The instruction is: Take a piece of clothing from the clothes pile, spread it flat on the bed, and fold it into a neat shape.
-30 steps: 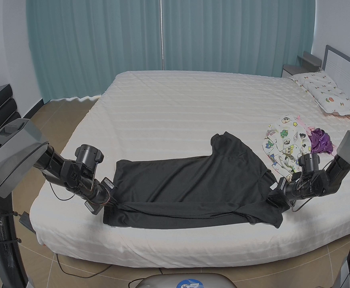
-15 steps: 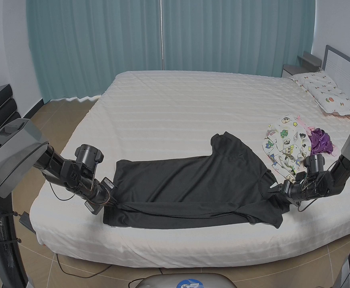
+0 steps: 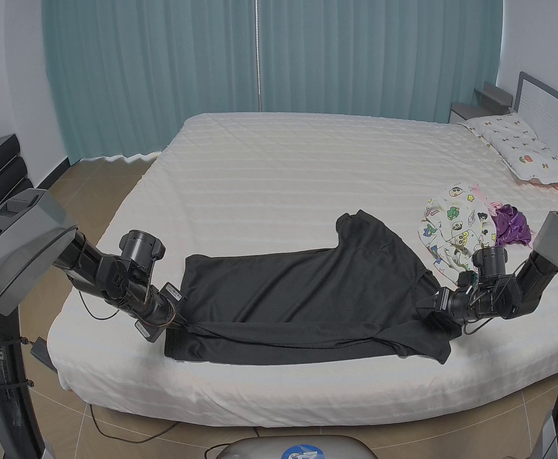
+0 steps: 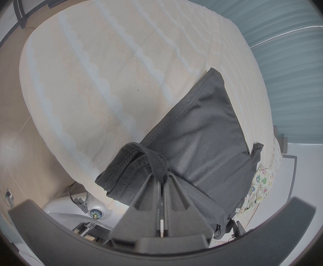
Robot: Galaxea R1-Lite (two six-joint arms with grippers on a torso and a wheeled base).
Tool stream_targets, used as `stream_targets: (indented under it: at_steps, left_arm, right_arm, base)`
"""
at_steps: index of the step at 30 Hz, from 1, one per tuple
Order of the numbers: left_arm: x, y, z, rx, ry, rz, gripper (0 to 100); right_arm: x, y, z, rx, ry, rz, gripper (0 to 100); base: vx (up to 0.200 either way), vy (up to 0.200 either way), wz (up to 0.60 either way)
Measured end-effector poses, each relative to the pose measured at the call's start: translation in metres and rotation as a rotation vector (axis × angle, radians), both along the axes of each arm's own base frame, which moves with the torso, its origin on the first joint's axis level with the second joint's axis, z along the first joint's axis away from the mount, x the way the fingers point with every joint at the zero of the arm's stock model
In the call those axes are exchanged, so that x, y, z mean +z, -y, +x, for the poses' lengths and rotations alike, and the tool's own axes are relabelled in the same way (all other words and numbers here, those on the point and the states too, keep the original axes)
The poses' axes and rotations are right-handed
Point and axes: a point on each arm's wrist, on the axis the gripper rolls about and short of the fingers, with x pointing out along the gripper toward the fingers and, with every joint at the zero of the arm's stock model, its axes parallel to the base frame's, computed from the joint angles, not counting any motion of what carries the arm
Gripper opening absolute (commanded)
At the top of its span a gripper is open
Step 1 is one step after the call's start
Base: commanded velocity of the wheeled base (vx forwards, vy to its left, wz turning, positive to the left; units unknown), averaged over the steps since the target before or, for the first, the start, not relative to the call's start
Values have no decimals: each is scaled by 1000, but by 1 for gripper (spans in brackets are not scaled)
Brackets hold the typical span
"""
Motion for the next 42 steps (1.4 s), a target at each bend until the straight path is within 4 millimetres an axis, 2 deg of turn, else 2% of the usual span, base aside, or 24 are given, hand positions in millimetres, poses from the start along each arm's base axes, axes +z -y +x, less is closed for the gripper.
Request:
stream_targets:
  at_steps: [13,14,22,31,32,38,42]
  left_arm:
    - [1,0,1,4,1,-4,0]
    - [1,0,1,5,1,-4,0]
    - [0,-1,0,7,-1,-4,0]
    - [0,0,0,5,-1,-4,0]
    - [0,0,0,5,-1,-4,0]
    - [0,-1,0,6,-2,-4,0]
    - [0,-1,0,6,-1,-4,0]
  right_arm:
    - [4,20,-10,-50,-3,1,0]
    - [5,21,-11,-50,-3,0,100]
    - [11,23,-11,-44,64,1,100]
    - [1,12,-7,28,97,-40,100]
    - [-1,10,-7,41,96,-48,0]
    - [-12,3,-7,90,82,-76,0]
    - [-14,6,-9,84,73,-78,0]
  base:
    - [0,0,0]
    - [0,0,0]
    - [0,0,0]
    - [0,0,0]
    - [0,0,0]
    - [0,0,0]
    - [0,0,0]
